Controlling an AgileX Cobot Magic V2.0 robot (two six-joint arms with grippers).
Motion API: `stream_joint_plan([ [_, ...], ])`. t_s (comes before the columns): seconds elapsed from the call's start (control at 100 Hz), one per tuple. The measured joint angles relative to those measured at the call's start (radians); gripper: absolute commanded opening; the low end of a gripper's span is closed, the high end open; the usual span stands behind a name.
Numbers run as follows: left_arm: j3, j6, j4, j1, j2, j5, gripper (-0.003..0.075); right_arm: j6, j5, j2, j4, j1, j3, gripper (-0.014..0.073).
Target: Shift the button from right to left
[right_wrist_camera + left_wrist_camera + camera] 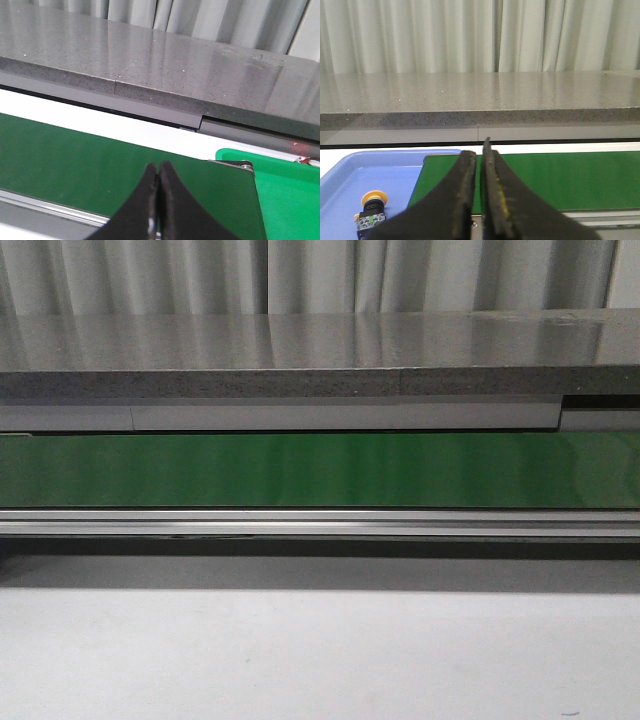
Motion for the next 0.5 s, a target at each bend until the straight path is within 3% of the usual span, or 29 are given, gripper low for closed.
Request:
stream_joint_plan([
  [0.3, 0.0, 0.0, 0.0, 0.0, 0.0, 0.0, 0.0005, 0.02, 0.0, 0.0, -0.017, 0.009, 0.025, -0.0068],
  [0.4, 0.0, 0.0, 0.0, 0.0, 0.0, 0.0, 0.0005, 0.116, 0.0, 0.0, -0.11, 0.026, 0.041, -0.0068],
  [0.5, 0.0, 0.0, 0.0, 0.0, 0.0, 0.0, 0.0005, 0.291, 0.0, 0.0, -0.267, 0.048, 0.056, -0.0068],
])
